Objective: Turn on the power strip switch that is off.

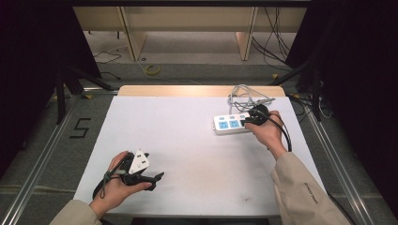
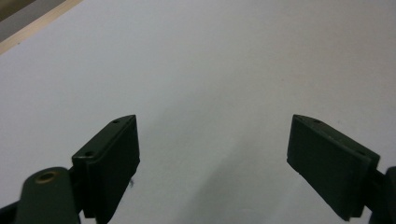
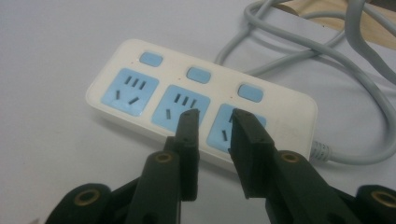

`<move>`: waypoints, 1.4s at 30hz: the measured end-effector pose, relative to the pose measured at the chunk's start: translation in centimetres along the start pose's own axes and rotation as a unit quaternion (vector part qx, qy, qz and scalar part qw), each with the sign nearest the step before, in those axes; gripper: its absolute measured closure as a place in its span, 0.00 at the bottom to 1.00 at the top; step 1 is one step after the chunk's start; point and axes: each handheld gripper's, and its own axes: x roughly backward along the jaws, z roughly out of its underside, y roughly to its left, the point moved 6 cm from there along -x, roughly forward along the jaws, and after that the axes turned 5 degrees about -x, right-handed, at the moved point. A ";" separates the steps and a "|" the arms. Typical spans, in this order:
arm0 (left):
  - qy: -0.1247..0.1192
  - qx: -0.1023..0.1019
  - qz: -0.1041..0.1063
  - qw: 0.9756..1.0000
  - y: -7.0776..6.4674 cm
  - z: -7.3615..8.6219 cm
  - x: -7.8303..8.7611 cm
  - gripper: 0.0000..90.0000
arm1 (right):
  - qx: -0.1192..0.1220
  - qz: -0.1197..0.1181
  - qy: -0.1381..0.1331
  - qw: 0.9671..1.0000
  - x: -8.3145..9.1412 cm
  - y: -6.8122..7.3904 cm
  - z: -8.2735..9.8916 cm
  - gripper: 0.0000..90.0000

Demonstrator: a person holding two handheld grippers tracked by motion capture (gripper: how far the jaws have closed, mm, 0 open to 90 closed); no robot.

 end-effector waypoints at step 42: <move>0.002 -0.004 0.002 1.000 -0.1 0.0 -0.1 0.18 | 0.037 -0.094 -0.048 0.994 6.9 4.6 8.1 0.38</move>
